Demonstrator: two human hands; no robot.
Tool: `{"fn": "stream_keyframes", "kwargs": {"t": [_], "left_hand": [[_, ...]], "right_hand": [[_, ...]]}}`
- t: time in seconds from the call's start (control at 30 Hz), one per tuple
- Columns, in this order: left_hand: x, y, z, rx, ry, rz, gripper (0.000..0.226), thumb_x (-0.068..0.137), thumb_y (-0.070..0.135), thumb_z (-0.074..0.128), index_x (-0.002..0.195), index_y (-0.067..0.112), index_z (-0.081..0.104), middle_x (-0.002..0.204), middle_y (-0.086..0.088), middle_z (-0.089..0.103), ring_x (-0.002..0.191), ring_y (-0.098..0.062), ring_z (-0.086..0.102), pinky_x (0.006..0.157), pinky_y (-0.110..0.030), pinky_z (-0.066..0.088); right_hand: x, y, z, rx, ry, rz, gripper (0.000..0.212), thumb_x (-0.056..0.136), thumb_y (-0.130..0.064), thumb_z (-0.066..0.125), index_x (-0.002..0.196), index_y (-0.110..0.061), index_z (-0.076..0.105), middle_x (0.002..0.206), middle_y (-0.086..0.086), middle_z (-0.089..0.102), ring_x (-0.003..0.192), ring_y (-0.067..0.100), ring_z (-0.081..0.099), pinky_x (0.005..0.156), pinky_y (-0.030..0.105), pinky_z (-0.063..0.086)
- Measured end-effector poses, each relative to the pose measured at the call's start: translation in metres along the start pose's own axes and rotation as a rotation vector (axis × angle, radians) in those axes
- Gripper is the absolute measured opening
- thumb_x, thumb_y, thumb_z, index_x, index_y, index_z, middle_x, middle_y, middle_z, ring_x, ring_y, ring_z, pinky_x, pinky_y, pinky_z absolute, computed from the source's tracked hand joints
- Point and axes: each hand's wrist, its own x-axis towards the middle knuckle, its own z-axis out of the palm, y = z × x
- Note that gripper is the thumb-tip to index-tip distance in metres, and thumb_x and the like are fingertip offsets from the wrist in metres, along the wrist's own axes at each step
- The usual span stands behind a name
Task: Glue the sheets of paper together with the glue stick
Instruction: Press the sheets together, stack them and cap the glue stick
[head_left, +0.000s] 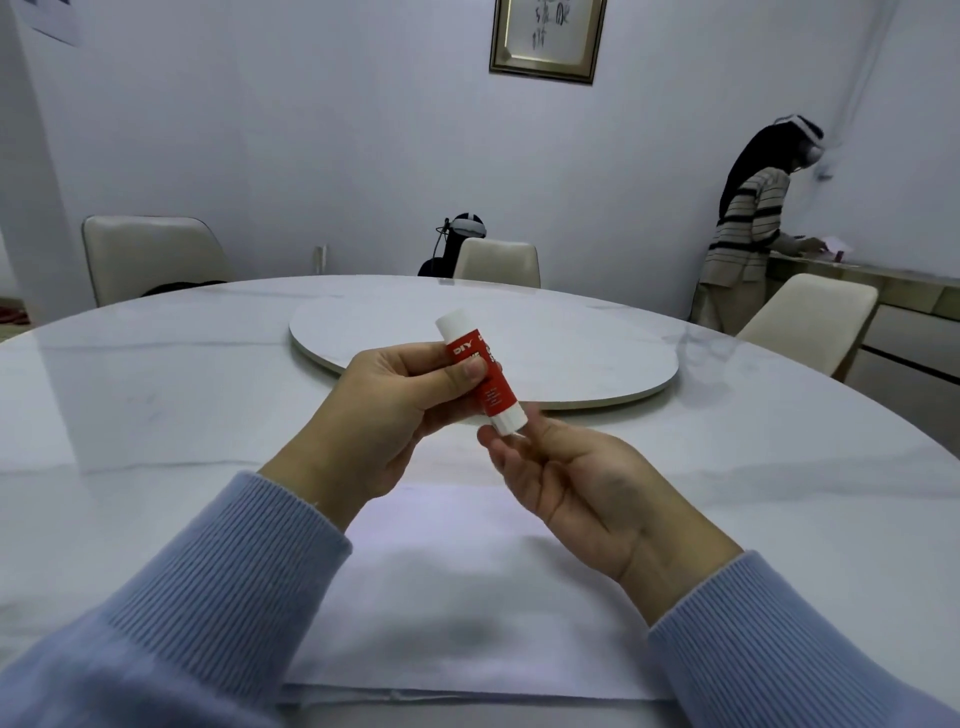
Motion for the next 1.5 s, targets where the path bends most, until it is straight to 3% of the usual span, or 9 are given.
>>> {"fn": "stream_keyframes", "kwargs": {"t": [0.17,0.37,0.43,0.53,0.7,0.8,1.03,1.2,1.5], "left_hand": [[0.002,-0.003,0.000,-0.029,0.010,0.017,0.028,0.062,0.013,0.065,0.088,0.002,0.069,0.079,-0.007,0.076,0.075,-0.016,0.073,0.067,-0.025,0.059],[0.005,-0.004,-0.003,-0.036,0.026,0.035,0.029,0.066,0.014,0.066,0.091,0.001,0.069,0.081,-0.007,0.075,0.078,-0.017,0.072,0.074,-0.026,0.059],[0.008,-0.005,-0.007,-0.033,0.070,0.032,0.021,0.076,0.013,0.064,0.093,0.003,0.068,0.083,-0.006,0.075,0.081,-0.016,0.072,0.076,-0.026,0.059],[0.011,-0.010,-0.010,-0.048,0.140,0.000,0.016,0.086,0.012,0.058,0.098,0.006,0.067,0.089,-0.007,0.071,0.087,-0.021,0.069,0.077,-0.031,0.059],[0.012,-0.010,-0.011,-0.112,0.128,-0.046,0.021,0.093,0.018,0.050,0.103,0.008,0.065,0.088,-0.006,0.067,0.082,-0.025,0.070,0.073,-0.037,0.059],[0.012,-0.011,-0.012,-0.138,0.098,-0.086,0.026,0.096,0.018,0.045,0.111,0.007,0.063,0.086,-0.005,0.065,0.074,-0.019,0.066,0.078,-0.045,0.056],[0.011,-0.015,-0.008,-0.186,0.002,-0.195,0.029,0.098,0.012,0.038,0.116,0.002,0.058,0.090,-0.006,0.067,0.072,-0.020,0.059,0.063,-0.036,0.058],[0.010,-0.018,-0.006,-0.128,-0.069,-0.247,0.027,0.098,0.011,0.038,0.113,0.003,0.059,0.085,-0.004,0.071,0.070,-0.017,0.059,0.064,-0.034,0.053],[0.007,-0.020,-0.002,-0.083,-0.141,-0.251,0.031,0.099,0.016,0.036,0.114,0.003,0.060,0.084,-0.008,0.068,0.068,-0.017,0.055,0.061,-0.032,0.046]], "right_hand": [[0.003,0.002,-0.001,0.035,0.002,-0.131,0.029,0.072,0.002,0.064,0.100,0.001,0.058,0.082,0.017,0.071,0.067,0.025,0.072,0.061,0.026,0.060],[0.004,0.003,0.003,-0.059,0.116,-0.296,0.025,0.073,0.001,0.069,0.094,-0.008,0.059,0.078,0.009,0.070,0.070,0.020,0.067,0.070,0.023,0.058],[0.010,-0.004,-0.002,-0.318,0.268,-0.346,0.011,0.087,-0.010,0.065,0.098,-0.008,0.063,0.087,0.008,0.068,0.071,0.016,0.063,0.075,0.025,0.055],[0.033,-0.019,-0.019,-1.023,0.507,-0.392,0.026,0.095,-0.017,0.052,0.119,-0.014,0.061,0.109,0.002,0.064,0.088,0.015,0.059,0.080,0.026,0.048],[0.077,-0.028,-0.036,-1.827,0.138,-0.312,0.048,0.097,-0.012,0.043,0.143,-0.025,0.040,0.155,-0.005,0.031,0.139,0.014,0.033,0.110,0.022,0.022],[0.089,-0.025,-0.047,-2.006,0.074,-0.325,0.040,0.095,-0.010,0.043,0.132,-0.019,0.055,0.142,0.000,0.049,0.128,0.018,0.047,0.103,0.020,0.032],[0.092,-0.015,-0.061,-1.762,0.269,-0.408,0.022,0.093,-0.011,0.056,0.106,-0.018,0.072,0.108,0.001,0.063,0.107,0.016,0.059,0.084,0.018,0.037],[0.047,-0.053,0.001,-0.838,0.246,-0.763,0.015,0.085,-0.007,0.067,0.097,-0.015,0.069,0.093,0.003,0.071,0.097,0.022,0.068,0.091,0.032,0.054],[0.034,-0.045,0.025,-0.846,-0.037,-0.658,0.011,0.082,-0.003,0.068,0.089,-0.010,0.073,0.087,0.007,0.072,0.083,0.016,0.068,0.082,0.028,0.058]]}}
